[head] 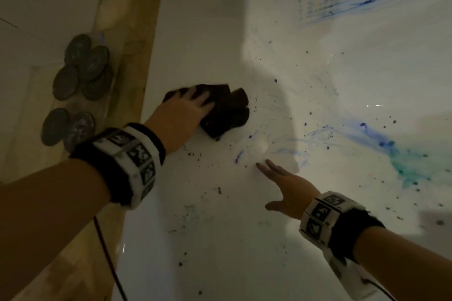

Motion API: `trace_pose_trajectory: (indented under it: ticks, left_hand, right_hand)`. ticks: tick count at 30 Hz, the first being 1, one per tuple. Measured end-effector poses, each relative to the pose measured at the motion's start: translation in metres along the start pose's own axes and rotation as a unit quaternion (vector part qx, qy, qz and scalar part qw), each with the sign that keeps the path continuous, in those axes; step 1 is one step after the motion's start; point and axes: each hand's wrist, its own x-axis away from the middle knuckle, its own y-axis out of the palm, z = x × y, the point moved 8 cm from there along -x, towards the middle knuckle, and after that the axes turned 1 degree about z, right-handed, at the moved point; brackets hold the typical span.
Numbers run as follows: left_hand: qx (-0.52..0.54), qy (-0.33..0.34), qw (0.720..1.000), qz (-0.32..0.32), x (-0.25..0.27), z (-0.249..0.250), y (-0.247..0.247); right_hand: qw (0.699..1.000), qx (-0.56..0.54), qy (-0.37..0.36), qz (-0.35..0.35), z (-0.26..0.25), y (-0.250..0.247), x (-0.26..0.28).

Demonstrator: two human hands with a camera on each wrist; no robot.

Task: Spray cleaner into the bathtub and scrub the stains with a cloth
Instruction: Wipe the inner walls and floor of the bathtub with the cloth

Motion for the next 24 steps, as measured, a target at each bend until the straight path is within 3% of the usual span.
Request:
trace_pose_trajectory:
  ticks: [1, 3, 8, 12, 15, 19, 21, 24]
  left_hand:
    - [-0.017, 0.036, 0.999, 0.000, 0.005, 0.011, 0.011]
    - [-0.054, 0.042, 0.998, -0.006, 0.020, 0.015, 0.031]
    - [-0.062, -0.019, 0.997, -0.038, 0.078, 0.032, 0.067]
    - [0.005, -0.072, 0.988, -0.138, 0.117, 0.063, 0.101]
    - [0.078, -0.071, 0.990, -0.090, 0.119, 0.082, 0.069]
    - [0.169, -0.116, 0.979, 0.004, 0.104, 0.041, 0.029]
    - [0.137, -0.103, 0.984, 0.049, 0.092, 0.026, 0.022]
    - [0.066, -0.027, 0.997, 0.023, 0.092, 0.037, 0.044]
  right_hand:
    - [1.000, -0.002, -0.003, -0.008, 0.000, 0.004, 0.002]
    - [0.999, -0.008, -0.011, -0.031, -0.001, 0.015, 0.005]
    - [0.997, -0.035, -0.011, -0.066, -0.013, 0.027, 0.010]
    - [0.998, -0.018, -0.014, -0.067, -0.018, 0.013, 0.022]
    - [0.998, -0.006, -0.011, -0.056, -0.014, -0.001, 0.035]
    - [0.999, -0.005, 0.023, -0.040, 0.002, -0.011, 0.045]
    - [0.999, -0.015, 0.035, -0.036, 0.006, -0.008, 0.047]
    - [0.998, -0.019, 0.027, -0.049, 0.001, 0.008, 0.047]
